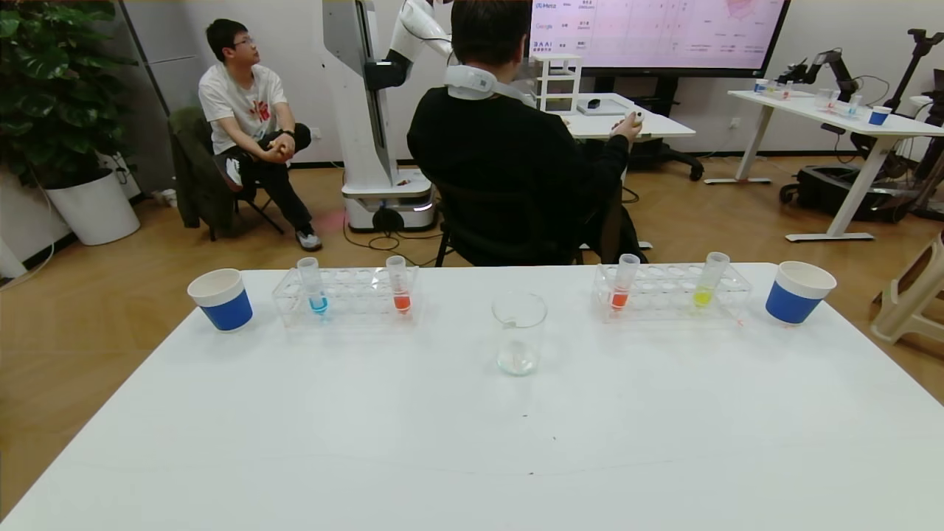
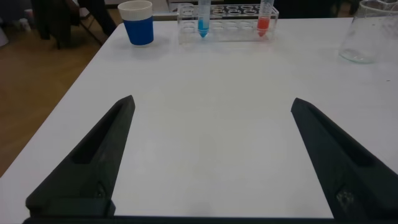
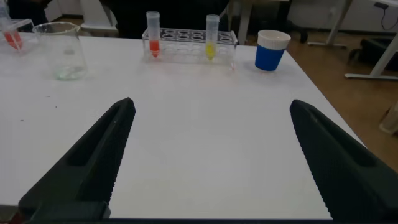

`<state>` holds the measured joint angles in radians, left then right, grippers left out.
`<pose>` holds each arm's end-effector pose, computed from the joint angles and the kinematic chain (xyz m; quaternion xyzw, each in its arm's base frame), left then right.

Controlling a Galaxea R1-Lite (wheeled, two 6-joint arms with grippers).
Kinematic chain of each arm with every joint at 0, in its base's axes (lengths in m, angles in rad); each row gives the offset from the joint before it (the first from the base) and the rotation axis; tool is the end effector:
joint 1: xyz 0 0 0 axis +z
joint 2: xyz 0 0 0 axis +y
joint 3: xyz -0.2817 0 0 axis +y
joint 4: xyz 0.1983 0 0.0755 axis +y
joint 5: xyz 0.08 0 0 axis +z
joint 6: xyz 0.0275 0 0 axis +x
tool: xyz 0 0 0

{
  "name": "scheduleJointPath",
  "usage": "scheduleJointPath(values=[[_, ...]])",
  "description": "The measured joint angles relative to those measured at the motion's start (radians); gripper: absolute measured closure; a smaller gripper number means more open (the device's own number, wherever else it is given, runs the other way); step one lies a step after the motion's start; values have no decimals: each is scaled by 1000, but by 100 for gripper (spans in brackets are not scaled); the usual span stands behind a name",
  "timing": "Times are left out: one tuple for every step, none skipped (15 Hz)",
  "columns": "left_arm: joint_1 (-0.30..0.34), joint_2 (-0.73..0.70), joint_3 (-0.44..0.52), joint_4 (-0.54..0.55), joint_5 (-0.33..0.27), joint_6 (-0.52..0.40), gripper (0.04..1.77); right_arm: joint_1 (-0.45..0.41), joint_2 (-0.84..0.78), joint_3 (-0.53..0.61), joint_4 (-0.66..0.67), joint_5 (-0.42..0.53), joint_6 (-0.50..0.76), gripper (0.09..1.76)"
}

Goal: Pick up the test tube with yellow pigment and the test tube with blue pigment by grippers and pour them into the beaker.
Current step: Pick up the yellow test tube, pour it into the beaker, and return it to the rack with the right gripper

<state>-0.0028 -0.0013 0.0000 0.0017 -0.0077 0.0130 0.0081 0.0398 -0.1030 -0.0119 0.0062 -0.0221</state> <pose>0.0240 -0.0003 0.0753 0.0065 0.0002 -0.0053 1.0000 0.0189 0.0003 0.1071 -0.0110 -0.0376 0.0067 0.9992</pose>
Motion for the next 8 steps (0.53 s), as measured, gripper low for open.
scheduleJointPath(values=[[0,0,0,0,0,0,6,3,40,-33,-10,3,1,11],[0,0,0,0,0,0,6,7,91,-66,-36,4,3,11],[0,0,0,0,0,0,6,13,157,-100,-84,5,4,11],[0,0,0,0,0,0,6,18,230,-124,-143,6,5,11],[0,0,0,0,0,0,6,21,311,-146,-216,7,6,11],[0,0,0,0,0,-1,6,23,399,-164,-298,7,6,11],[0,0,0,0,0,0,6,24,493,-181,-375,6,7,11],[0,0,0,0,0,-1,6,24,591,-198,-449,6,7,11]])
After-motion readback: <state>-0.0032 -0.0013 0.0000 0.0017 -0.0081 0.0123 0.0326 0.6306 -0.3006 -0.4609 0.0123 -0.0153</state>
